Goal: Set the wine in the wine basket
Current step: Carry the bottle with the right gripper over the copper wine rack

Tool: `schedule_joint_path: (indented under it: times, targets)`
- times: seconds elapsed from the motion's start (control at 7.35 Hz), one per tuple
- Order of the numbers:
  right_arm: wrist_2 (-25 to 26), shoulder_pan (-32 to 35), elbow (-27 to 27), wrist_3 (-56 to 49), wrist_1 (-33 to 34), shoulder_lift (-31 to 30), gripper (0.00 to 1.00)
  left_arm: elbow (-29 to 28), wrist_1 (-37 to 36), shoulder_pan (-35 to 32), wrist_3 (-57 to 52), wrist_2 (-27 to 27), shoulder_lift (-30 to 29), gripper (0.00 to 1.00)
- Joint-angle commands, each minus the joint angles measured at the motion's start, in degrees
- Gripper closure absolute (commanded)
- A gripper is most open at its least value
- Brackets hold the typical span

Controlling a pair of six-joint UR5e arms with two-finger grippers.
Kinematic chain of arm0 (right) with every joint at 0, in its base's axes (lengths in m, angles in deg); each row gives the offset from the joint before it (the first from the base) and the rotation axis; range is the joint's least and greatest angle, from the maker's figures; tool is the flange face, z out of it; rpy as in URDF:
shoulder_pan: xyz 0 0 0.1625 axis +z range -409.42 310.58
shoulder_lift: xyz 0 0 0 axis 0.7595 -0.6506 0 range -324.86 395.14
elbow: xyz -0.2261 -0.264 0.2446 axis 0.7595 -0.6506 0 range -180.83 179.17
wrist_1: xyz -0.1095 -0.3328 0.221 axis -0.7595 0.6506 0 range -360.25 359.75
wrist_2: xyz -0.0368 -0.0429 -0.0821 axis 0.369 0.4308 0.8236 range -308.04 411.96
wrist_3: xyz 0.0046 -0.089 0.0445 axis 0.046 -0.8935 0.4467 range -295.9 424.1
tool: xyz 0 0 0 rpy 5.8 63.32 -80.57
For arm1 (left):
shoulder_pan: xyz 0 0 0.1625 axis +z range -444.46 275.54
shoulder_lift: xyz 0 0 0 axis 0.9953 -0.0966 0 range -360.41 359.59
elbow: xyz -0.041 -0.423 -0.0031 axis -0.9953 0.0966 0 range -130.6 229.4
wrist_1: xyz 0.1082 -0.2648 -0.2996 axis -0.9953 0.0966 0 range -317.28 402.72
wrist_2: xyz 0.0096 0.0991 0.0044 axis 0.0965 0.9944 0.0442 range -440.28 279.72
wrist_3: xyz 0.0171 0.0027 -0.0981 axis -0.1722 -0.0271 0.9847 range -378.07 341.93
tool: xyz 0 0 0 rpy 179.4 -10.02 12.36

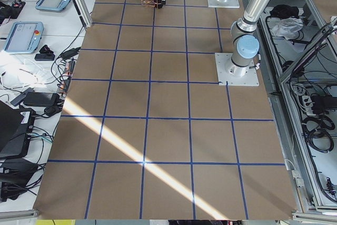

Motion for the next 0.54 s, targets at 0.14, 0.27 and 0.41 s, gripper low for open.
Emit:
schedule_joint_path:
  times: [0.14, 0.27, 0.41]
  targets:
    - [-0.2, 0.0, 1.7, -1.1, 0.7, 0.2, 1.00, 0.0, 0.0, 0.0, 0.0, 0.0, 0.0, 0.00]
    - [-0.2, 0.0, 1.7, -1.5, 0.7, 0.2, 1.00, 0.0, 0.0, 0.1, 0.0, 0.0, 0.0, 0.00]
    - [0.0, 0.0, 1.9, -1.6, 0.6, 0.9, 1.00, 0.0, -0.1, 0.0, -0.1, 0.0, 0.0, 0.00]
